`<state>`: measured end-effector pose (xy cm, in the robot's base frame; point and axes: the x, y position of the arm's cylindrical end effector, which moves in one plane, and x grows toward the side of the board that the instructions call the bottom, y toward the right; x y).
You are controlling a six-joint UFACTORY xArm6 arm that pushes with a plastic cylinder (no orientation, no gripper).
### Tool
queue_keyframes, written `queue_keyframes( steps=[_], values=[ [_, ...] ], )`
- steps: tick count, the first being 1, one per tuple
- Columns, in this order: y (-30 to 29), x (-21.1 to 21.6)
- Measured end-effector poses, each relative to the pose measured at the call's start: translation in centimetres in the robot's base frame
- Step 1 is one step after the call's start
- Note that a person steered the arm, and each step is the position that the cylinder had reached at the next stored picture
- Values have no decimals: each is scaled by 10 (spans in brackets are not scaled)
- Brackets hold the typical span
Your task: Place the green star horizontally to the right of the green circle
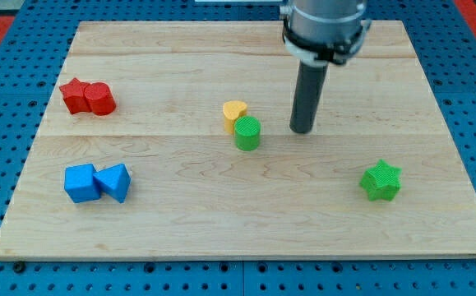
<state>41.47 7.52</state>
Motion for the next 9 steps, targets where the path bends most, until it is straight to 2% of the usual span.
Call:
queue_keyframes(
  steps=[1,2,4,6,7,8,9],
  values=[
    [-71,-2],
    [-106,-4],
    [-75,22],
    [-77,43],
    [-85,111],
    [-38,179],
    [36,203]
  ],
)
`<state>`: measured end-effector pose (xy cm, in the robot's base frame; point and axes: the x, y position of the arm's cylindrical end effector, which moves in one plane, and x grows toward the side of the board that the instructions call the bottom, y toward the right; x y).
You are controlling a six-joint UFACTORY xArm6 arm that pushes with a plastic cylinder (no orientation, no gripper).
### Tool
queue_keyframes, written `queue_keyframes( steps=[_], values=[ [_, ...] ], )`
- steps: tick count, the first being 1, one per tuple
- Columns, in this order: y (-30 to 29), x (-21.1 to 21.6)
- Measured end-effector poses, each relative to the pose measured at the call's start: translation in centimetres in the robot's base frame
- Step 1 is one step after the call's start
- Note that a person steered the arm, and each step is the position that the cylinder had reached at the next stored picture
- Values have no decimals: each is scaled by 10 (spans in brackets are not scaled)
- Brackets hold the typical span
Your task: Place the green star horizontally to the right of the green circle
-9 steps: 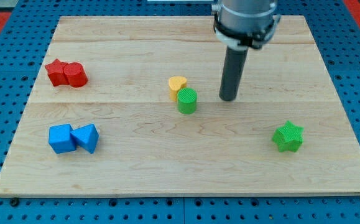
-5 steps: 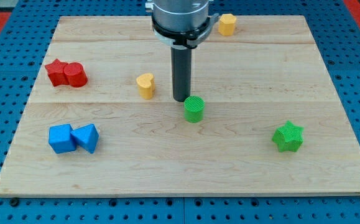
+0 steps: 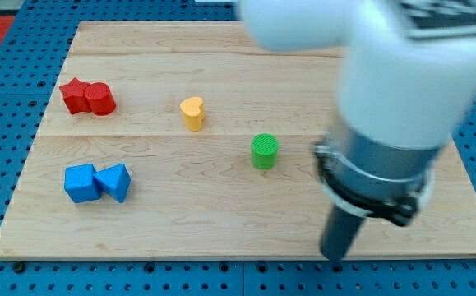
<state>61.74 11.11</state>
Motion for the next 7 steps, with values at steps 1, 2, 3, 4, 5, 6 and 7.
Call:
queue_keyframes(
  steps=[1,2,3,4,5,6,7],
  values=[
    [32,-5],
    [82,-36],
    [42,-103],
    [46,-115],
    [62,-87],
    [93,-111],
    [82,-130]
  ],
)
